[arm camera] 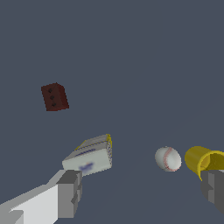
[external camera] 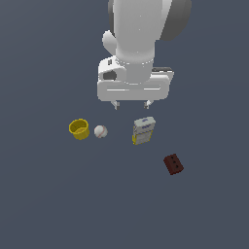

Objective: Pick up a designated object from a clutter of objects.

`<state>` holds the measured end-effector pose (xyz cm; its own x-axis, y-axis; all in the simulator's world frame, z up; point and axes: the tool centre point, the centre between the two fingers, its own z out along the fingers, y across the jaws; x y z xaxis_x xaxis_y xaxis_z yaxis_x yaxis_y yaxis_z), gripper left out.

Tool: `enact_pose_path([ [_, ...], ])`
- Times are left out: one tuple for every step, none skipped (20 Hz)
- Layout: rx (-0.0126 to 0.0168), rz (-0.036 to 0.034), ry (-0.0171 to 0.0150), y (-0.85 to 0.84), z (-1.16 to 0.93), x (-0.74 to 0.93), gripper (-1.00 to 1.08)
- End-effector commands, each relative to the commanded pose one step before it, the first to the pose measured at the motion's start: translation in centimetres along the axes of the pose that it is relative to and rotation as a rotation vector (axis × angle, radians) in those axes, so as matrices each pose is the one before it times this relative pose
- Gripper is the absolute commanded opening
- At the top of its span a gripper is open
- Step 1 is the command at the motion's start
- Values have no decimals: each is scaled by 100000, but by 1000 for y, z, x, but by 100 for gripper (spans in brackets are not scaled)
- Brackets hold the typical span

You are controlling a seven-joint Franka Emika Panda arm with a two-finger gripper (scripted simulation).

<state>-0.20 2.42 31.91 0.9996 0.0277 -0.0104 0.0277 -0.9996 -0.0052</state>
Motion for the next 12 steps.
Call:
enact_pose_path([
  [0,0,0,1,0,0,100],
  [-60,-92,84,11,-37,12,100],
  [-172,-268,247,34,-109,34,100],
  [-280,-432,399,60,-177,57,100],
  [-392,-599,554,83,-248,76,100],
  [-501,-754,701,110,-319,93,100],
  [-531,-784,734,124,-341,93,100],
  [-421,-607,576,106,-276,66,100],
  [-302,-426,413,82,-206,40,100],
  [-179,-244,247,58,-131,16,100],
  [-56,-69,80,30,-51,-2,100],
  [44,66,-56,-9,23,-12,100],
])
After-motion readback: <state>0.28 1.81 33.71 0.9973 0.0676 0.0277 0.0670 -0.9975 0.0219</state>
